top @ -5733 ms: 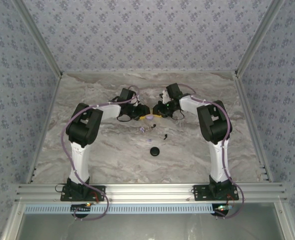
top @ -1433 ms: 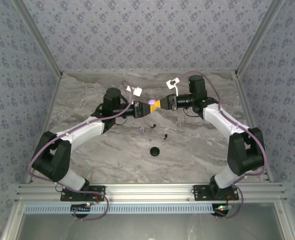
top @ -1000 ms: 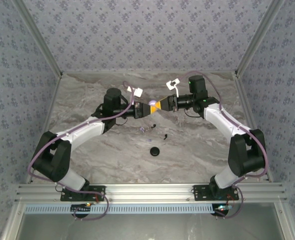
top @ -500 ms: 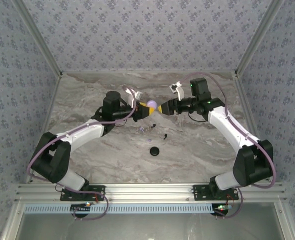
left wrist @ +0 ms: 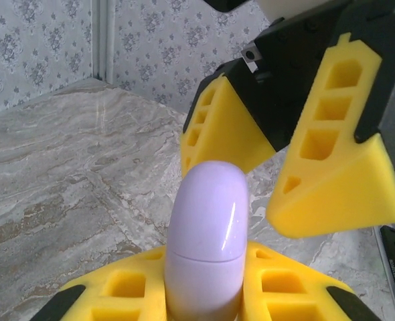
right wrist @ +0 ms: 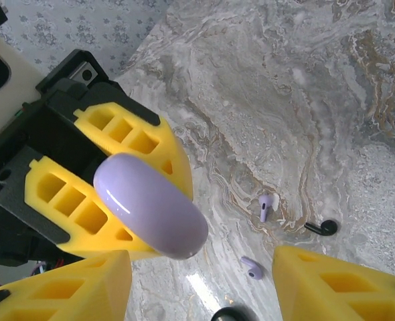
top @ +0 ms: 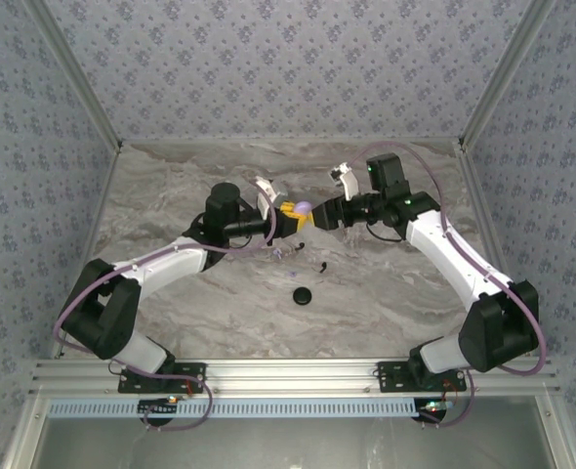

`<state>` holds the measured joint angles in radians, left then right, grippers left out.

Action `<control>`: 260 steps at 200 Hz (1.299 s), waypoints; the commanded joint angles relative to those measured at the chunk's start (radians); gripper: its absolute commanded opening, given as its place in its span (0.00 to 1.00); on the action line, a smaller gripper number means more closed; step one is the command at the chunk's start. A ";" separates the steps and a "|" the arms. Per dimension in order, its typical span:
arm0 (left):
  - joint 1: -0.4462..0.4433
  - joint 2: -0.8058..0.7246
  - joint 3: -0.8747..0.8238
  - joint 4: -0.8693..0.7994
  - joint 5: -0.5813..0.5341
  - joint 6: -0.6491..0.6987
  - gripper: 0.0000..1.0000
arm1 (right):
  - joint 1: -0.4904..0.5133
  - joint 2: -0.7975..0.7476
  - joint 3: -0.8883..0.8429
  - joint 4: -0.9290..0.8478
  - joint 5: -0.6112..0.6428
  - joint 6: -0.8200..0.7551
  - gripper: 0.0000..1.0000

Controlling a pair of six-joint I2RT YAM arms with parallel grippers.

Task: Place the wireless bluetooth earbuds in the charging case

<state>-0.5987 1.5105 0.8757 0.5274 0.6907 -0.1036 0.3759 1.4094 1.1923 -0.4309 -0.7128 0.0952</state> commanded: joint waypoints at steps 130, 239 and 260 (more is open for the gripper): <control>-0.036 -0.045 -0.002 -0.014 0.076 0.089 0.21 | 0.004 -0.006 0.060 -0.019 0.086 0.000 0.59; -0.040 -0.048 -0.015 -0.002 0.047 0.071 0.22 | 0.000 0.002 0.073 -0.048 0.133 0.013 0.61; -0.032 -0.050 -0.039 0.041 0.014 0.040 0.22 | 0.000 -0.027 0.050 -0.026 0.169 0.026 0.62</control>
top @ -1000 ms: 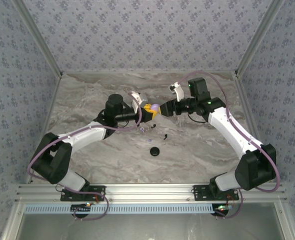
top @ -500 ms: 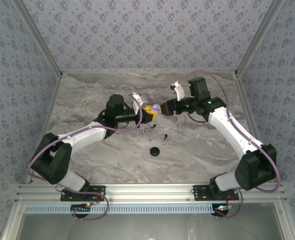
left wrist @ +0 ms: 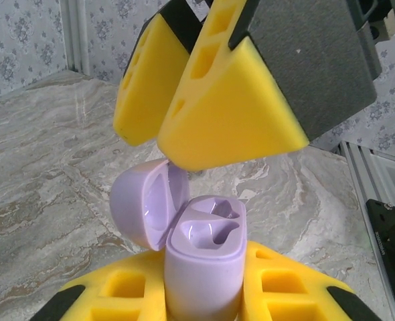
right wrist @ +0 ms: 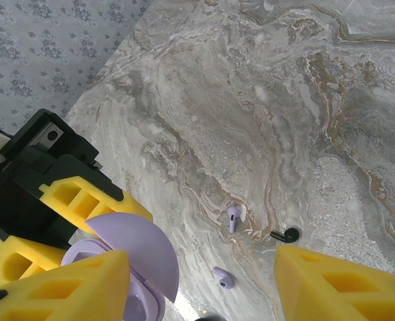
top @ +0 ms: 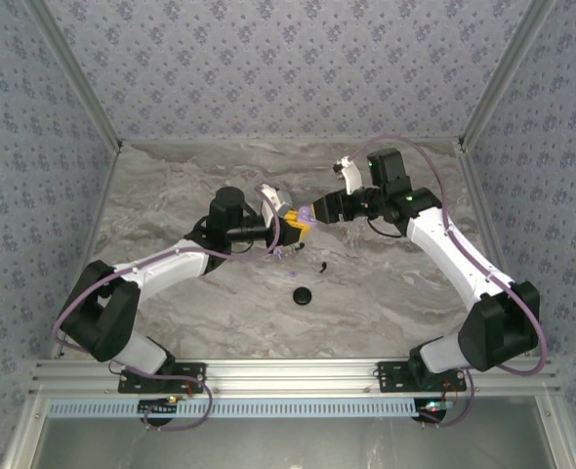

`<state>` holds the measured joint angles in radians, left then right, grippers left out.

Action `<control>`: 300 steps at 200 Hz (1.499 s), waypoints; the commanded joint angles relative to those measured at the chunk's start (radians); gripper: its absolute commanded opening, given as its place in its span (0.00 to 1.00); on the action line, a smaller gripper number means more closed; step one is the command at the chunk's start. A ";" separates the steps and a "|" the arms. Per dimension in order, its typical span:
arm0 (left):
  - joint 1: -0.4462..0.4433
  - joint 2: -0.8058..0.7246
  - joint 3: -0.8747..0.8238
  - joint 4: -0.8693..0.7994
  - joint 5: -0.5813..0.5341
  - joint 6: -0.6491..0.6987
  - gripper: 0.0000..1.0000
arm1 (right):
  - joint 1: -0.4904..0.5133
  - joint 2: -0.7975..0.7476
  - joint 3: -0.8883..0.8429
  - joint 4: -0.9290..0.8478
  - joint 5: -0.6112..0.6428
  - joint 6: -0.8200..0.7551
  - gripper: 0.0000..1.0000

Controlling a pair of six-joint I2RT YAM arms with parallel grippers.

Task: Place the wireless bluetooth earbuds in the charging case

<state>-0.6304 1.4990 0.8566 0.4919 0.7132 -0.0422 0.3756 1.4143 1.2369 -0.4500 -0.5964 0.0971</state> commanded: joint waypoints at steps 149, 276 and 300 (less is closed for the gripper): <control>0.052 -0.218 -0.161 0.095 -0.087 -0.084 0.22 | 0.055 0.070 -0.177 -0.037 0.187 0.203 0.60; 0.051 -0.353 -0.208 -0.015 -0.154 -0.063 0.22 | 0.262 0.336 -0.118 -0.007 0.248 0.251 0.49; 0.052 -0.368 -0.210 -0.030 -0.163 -0.055 0.22 | 0.279 0.365 -0.101 -0.008 0.251 0.251 0.48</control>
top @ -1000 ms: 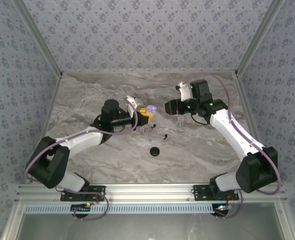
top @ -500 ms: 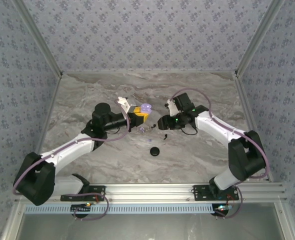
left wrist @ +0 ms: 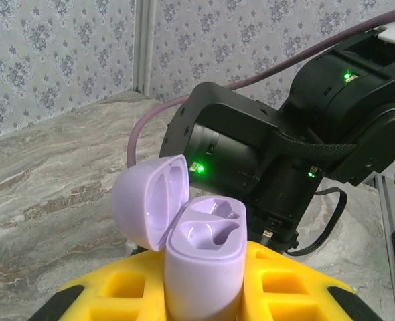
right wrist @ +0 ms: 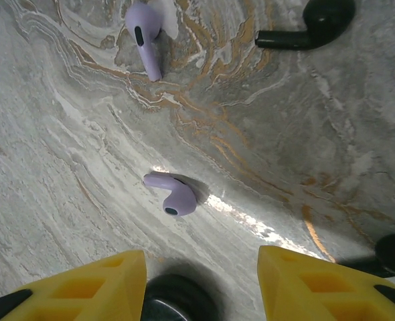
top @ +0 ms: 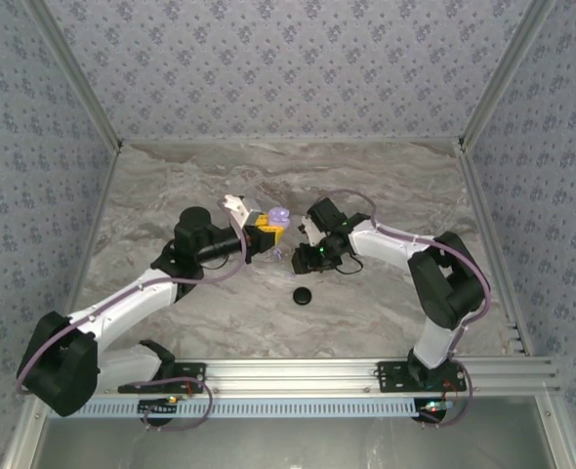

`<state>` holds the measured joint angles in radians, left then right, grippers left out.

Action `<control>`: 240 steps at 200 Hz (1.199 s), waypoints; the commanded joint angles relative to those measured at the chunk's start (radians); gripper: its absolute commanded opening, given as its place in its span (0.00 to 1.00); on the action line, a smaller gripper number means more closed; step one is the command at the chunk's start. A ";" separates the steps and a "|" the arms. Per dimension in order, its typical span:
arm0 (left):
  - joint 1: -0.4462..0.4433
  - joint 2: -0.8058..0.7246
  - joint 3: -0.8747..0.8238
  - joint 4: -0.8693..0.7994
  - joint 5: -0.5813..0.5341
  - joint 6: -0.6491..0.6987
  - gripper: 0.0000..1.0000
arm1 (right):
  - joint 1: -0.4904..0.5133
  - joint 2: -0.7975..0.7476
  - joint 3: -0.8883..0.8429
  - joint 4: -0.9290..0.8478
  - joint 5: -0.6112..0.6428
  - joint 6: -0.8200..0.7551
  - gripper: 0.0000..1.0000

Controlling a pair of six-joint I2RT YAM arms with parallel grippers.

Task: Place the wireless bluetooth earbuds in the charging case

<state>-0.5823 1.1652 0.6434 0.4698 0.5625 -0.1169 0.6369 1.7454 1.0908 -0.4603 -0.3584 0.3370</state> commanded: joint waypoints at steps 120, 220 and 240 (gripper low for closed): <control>0.004 -0.055 -0.007 -0.028 -0.026 0.025 0.22 | 0.072 0.141 0.092 -0.023 0.071 0.015 0.43; 0.003 -0.075 -0.017 -0.031 -0.032 0.021 0.22 | 0.115 0.184 0.152 -0.060 0.155 0.015 0.34; 0.003 -0.076 -0.019 -0.030 -0.032 0.021 0.22 | 0.122 0.184 0.153 -0.078 0.183 0.011 0.32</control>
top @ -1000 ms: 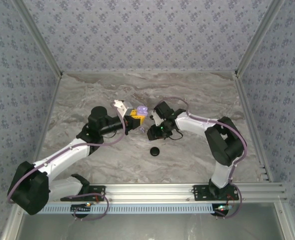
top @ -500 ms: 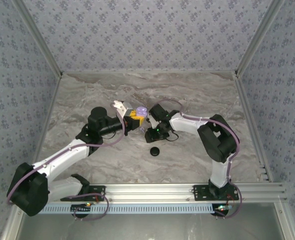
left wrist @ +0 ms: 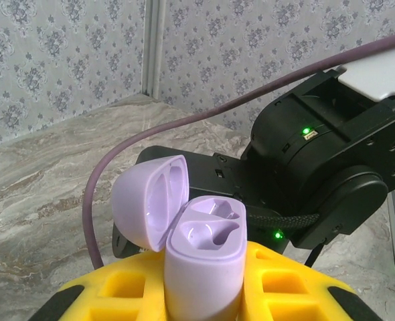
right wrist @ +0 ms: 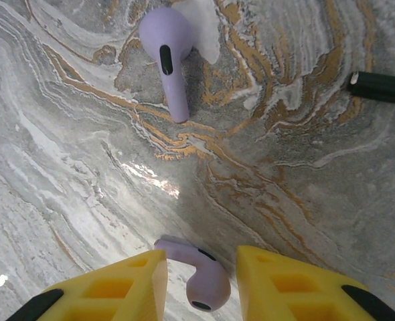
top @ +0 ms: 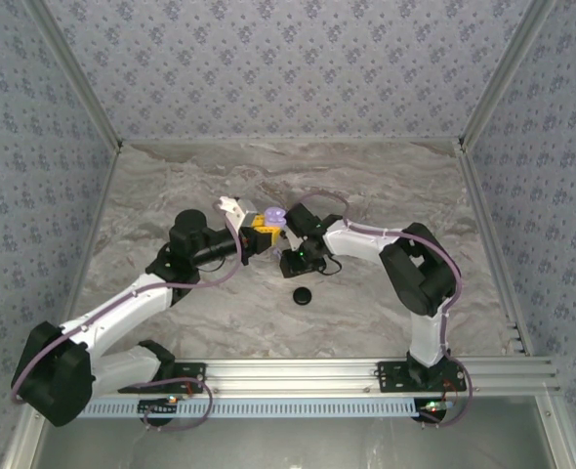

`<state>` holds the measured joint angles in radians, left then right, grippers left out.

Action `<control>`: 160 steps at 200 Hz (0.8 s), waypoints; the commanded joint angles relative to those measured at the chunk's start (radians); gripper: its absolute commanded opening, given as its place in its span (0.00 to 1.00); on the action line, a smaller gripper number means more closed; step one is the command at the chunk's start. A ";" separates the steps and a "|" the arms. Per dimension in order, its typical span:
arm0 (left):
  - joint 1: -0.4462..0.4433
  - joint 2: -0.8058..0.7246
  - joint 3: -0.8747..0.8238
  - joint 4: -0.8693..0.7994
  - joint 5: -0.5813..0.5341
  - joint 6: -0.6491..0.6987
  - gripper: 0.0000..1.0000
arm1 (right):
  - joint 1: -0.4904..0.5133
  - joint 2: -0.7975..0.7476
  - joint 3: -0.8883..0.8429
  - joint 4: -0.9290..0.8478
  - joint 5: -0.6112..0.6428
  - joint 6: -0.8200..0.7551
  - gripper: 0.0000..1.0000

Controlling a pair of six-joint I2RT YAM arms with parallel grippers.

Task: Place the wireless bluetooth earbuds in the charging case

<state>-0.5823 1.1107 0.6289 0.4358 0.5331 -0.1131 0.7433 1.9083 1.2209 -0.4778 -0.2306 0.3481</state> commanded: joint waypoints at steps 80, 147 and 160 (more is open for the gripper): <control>0.003 -0.029 -0.005 -0.004 -0.010 0.017 0.22 | 0.036 0.018 0.019 -0.094 0.138 -0.004 0.20; 0.004 -0.029 0.000 -0.012 -0.011 0.015 0.22 | -0.028 -0.048 0.007 -0.054 0.065 0.000 0.18; 0.004 -0.029 0.001 -0.013 -0.010 0.014 0.22 | -0.052 -0.064 -0.001 -0.041 0.037 0.000 0.18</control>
<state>-0.5823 1.1057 0.6270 0.4179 0.5293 -0.1131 0.7315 1.9022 1.2343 -0.5068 -0.1524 0.3443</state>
